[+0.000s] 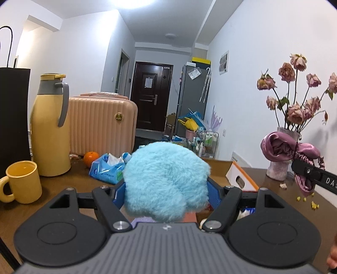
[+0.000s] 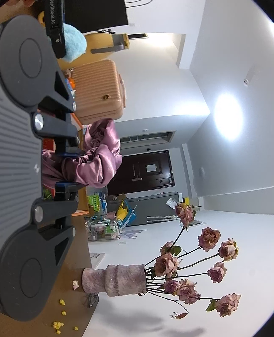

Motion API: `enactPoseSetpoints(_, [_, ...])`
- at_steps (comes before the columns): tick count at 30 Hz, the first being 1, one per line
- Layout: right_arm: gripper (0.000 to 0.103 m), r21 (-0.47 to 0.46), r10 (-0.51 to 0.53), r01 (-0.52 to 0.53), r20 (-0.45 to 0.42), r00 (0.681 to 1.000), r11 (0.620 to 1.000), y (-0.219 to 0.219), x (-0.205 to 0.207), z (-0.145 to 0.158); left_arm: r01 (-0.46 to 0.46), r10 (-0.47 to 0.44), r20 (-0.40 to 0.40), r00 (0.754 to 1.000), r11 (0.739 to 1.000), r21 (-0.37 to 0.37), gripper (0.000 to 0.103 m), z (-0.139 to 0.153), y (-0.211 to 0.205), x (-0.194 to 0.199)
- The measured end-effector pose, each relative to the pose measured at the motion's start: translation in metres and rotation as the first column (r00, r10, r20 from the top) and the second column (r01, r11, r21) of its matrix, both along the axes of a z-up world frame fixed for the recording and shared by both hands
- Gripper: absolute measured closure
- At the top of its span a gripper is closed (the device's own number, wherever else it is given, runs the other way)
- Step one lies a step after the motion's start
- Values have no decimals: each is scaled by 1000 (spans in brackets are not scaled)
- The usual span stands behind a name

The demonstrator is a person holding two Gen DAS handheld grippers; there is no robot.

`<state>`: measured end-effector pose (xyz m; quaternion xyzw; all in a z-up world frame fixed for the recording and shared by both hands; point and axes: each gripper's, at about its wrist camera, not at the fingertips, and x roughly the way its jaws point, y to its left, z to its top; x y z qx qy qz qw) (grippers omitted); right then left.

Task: Organize soft objects
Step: 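Carry the blue plush and scrunchie with both grippers toward the cardboard box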

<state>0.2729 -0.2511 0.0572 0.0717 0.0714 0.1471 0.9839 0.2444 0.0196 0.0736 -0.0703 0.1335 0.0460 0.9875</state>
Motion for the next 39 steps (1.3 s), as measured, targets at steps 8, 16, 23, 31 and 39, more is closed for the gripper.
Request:
enactPoseSetpoints(8, [83, 25, -9, 9, 24, 1000, 1000, 10, 31, 10, -11, 12, 33, 999, 1000, -12, 29, 15, -4, 34])
enactPoseSetpoints(16, [83, 10, -11, 11, 15, 1000, 1000, 16, 70, 13, -46, 48, 43, 998, 998, -40, 29, 22, 3, 72])
enactPoseSetpoints(23, [83, -20, -7, 7, -23, 1000, 1000, 15, 98, 10, -77, 79, 34, 996, 996, -49, 29, 25, 12, 101])
enactPoseSetpoints(31, [83, -54, -17, 15, -42, 999, 998, 14, 122, 11, -69, 70, 16, 997, 997, -23, 29, 24, 8, 130])
enactPoseSetpoints(39, [83, -85, -13, 7, -65, 998, 996, 20, 151, 10, -68, 67, 8, 998, 998, 3, 29, 22, 10, 159])
